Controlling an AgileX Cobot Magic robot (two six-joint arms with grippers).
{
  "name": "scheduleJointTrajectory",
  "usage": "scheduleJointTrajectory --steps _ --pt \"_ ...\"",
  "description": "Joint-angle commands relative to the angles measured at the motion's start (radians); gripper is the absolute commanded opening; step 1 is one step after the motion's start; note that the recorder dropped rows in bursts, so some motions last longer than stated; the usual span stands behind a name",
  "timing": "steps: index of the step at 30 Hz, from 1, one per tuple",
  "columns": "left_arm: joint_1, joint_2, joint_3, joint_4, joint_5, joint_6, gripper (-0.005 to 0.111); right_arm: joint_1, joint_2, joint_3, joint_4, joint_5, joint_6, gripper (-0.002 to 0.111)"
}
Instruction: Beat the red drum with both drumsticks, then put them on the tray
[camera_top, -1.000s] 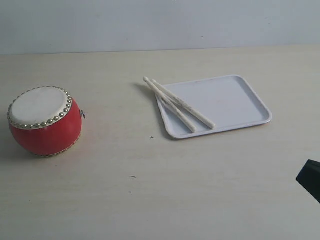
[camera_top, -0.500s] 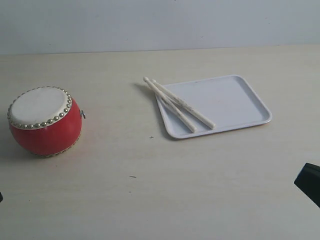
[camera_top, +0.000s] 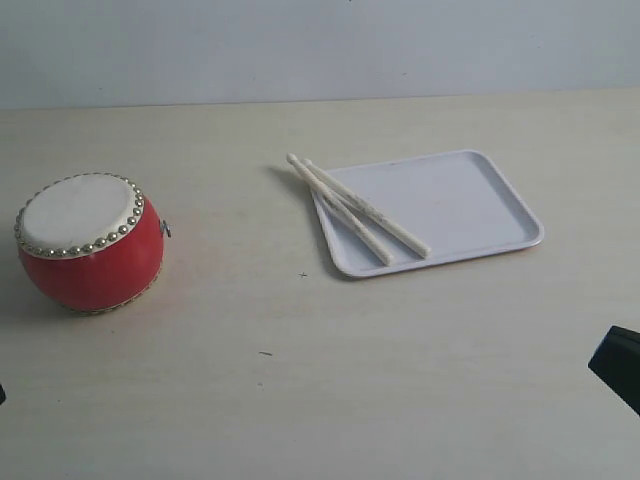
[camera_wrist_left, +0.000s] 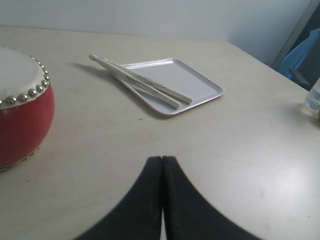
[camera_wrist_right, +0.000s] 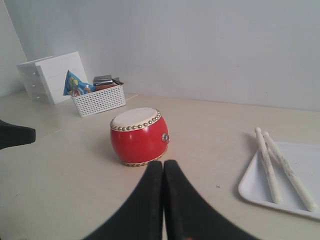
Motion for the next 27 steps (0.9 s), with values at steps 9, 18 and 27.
scheduleJointTrajectory --steps 9,18,27 --pt "-0.005 -0.005 0.003 0.008 -0.003 0.002 0.0 0.002 -0.005 0.004 0.001 0.003 -0.007 0.0" --pt "-0.005 -0.005 0.003 0.139 -0.003 -0.062 0.0 0.002 -0.005 0.004 0.001 0.003 -0.009 0.0" --pt "-0.005 -0.005 0.003 0.41 -0.031 -0.36 0.0 0.002 -0.005 0.004 0.001 0.003 -0.009 0.0"
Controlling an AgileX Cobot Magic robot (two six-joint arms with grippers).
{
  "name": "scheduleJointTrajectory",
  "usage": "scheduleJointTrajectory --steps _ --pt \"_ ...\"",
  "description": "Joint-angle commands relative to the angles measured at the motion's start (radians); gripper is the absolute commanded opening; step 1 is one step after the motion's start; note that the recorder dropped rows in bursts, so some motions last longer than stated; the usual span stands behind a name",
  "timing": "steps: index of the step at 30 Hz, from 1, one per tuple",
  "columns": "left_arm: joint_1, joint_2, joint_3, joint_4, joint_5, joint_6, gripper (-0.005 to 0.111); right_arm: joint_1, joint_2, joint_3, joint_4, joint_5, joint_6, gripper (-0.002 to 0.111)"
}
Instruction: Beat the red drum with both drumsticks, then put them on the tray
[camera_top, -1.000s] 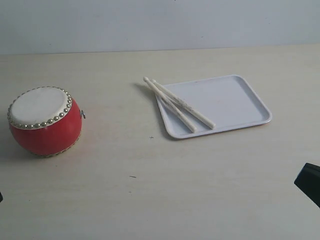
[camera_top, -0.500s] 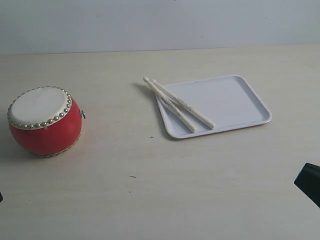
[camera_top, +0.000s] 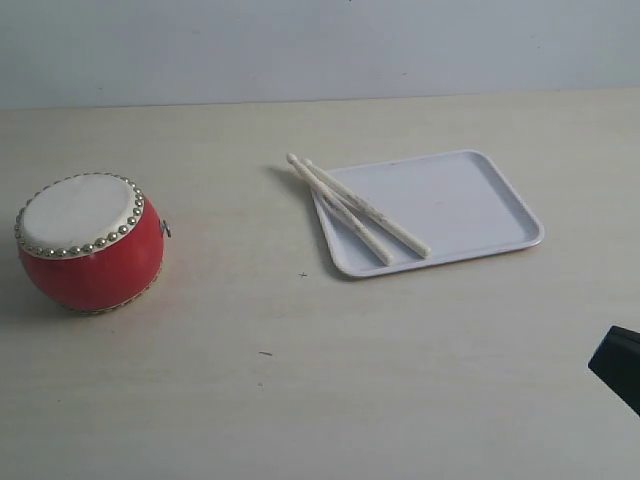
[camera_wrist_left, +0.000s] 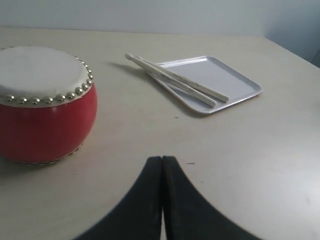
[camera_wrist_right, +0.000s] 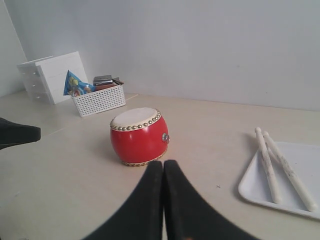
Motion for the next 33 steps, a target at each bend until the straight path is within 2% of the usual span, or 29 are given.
scheduleJointTrajectory --steps 1,12,20,24,33 --pt "-0.005 -0.005 0.003 0.09 -0.024 -0.103 0.0 0.002 -0.005 0.004 0.001 0.003 -0.009 0.0" --pt "-0.005 -0.005 0.003 0.096 -0.024 -0.095 0.0 0.002 -0.005 0.004 -0.032 0.003 -0.007 0.0" --pt "-0.005 -0.005 0.003 0.078 -0.026 -0.064 0.0 0.002 -0.005 0.004 -0.771 0.01 0.004 0.0" --pt "-0.005 -0.005 0.003 0.006 -0.028 0.029 0.0 0.002 -0.005 0.004 -0.908 0.002 0.233 0.0" --pt "-0.005 -0.005 0.003 0.004 -0.028 0.016 0.0 0.002 -0.005 0.004 -1.24 -0.043 1.139 0.0"
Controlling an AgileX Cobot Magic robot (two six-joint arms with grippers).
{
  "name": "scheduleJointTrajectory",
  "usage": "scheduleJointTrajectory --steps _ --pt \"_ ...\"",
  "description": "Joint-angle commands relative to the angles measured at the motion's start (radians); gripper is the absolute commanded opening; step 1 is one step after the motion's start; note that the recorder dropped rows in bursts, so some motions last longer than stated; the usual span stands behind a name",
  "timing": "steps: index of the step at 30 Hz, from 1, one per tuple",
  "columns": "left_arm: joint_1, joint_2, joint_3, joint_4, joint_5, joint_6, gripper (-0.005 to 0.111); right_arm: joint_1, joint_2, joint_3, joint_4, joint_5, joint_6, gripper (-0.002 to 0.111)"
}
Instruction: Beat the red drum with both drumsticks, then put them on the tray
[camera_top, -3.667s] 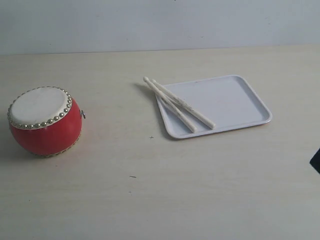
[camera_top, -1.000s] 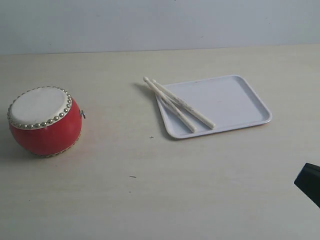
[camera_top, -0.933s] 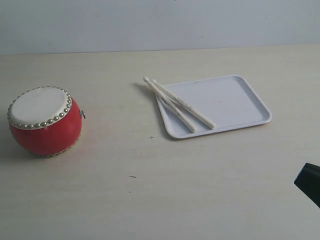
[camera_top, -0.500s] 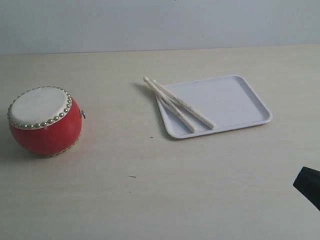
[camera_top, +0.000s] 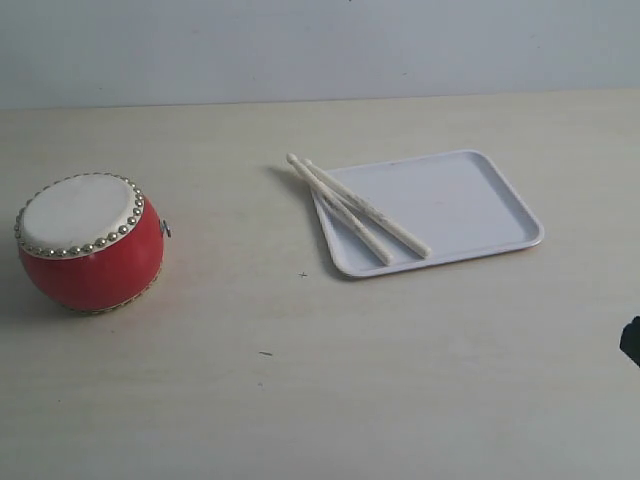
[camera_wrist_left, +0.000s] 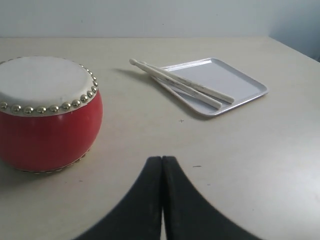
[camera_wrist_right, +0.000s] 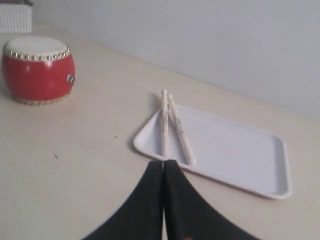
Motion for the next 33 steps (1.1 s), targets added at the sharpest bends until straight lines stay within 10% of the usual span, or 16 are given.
scheduleJointTrajectory --steps 1,33 --pt "-0.005 -0.005 0.003 -0.008 -0.015 -0.019 0.0 0.002 -0.005 0.004 -0.141 -0.027 0.394 0.0" --pt "0.041 -0.005 0.003 0.004 -0.02 0.052 0.0 0.002 -0.005 0.004 -0.099 -0.025 0.31 0.0"
